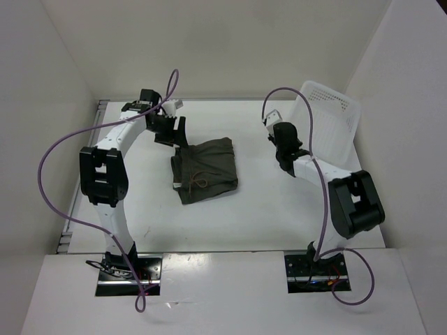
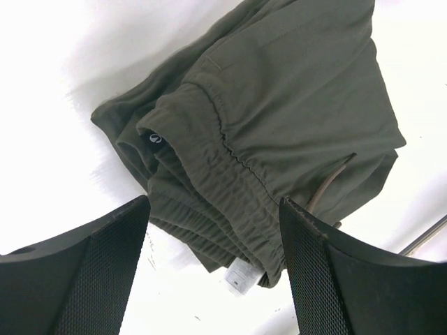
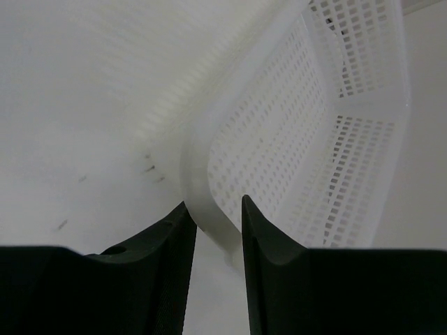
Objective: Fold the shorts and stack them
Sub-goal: Fold the shorts
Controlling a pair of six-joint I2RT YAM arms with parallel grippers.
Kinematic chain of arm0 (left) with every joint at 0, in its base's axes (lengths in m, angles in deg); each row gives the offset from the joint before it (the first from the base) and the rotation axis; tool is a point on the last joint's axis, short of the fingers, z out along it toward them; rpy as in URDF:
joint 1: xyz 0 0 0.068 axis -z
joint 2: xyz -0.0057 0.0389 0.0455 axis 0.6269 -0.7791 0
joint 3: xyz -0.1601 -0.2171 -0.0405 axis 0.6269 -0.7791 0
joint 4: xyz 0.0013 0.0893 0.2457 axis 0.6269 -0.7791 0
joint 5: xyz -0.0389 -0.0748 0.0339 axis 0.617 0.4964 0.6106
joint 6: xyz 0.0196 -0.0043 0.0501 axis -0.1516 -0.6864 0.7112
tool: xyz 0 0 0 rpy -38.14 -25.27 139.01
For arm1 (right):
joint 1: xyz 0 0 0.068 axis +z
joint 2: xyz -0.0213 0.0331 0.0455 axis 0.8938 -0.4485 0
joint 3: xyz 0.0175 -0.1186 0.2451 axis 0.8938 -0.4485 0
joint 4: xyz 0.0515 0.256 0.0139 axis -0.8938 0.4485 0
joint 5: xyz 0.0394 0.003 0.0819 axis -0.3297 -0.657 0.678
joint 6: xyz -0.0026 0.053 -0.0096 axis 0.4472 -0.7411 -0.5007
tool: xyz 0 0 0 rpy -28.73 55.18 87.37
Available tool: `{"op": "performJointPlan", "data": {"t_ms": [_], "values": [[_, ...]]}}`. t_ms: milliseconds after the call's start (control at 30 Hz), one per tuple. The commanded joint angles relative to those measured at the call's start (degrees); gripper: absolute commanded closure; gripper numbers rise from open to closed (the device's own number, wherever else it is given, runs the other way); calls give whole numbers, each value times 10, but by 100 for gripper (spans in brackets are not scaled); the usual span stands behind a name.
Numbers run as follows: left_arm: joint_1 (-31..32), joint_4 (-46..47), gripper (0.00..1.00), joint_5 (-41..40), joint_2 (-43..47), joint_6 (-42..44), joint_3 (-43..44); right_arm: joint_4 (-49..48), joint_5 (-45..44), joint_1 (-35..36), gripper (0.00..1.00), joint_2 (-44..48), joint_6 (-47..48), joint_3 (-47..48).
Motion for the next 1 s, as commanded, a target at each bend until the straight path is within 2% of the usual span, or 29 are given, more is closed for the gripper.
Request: {"op": "performJointPlan", "data": {"t_ms": [0,200,400,567,667,800,967], "values": [[-3,11,18,8,35,3,-3,48,44,-4,75,60,19,-44],[-3,11,17,24,40,3,-3,126,92,-4,87,137,80,-105],[-3,16,16,30,58,3,-19,153,111,-9,100,187,198,-159],[-3,21,16,35,78,3,-42,142,163,-62,100,243,355,-205],[-3,26,15,35,84,3,-55,120,193,-90,100,260,414,-216],[-3,26,15,40,89,3,-55,134,229,-106,100,260,481,-210],[-3,32,14,40,89,3,-60,124,242,-117,100,251,497,-215]]}}
